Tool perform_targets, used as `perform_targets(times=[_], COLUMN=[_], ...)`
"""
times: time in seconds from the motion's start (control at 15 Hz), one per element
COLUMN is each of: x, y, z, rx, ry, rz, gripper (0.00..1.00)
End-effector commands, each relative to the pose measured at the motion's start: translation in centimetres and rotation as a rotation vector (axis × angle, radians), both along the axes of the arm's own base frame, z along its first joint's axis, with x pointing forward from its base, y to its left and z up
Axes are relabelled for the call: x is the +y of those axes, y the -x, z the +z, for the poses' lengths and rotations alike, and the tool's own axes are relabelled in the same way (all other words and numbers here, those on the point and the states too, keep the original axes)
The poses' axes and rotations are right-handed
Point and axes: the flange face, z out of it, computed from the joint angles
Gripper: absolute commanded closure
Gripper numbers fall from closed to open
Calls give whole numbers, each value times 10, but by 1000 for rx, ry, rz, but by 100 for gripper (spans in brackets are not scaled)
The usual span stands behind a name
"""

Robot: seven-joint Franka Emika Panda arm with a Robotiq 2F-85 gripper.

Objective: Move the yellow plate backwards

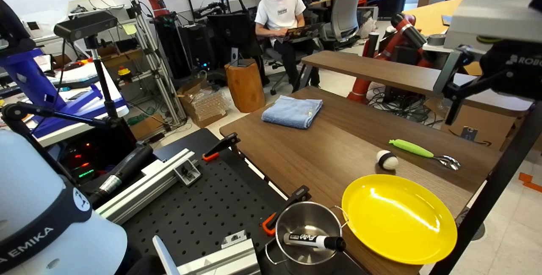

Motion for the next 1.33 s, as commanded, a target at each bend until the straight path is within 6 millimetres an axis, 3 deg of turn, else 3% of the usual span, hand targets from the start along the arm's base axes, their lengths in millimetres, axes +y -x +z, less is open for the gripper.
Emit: perform_targets(times=[0.0, 0.47, 1.27], x=[-7, -9, -17], y=[-9, -12, -10], z=[-27, -80, -143], rx=[-36, -35, 22], ry=[-13, -44, -84], rz=[9, -16, -27], gripper=[0, 0, 0])
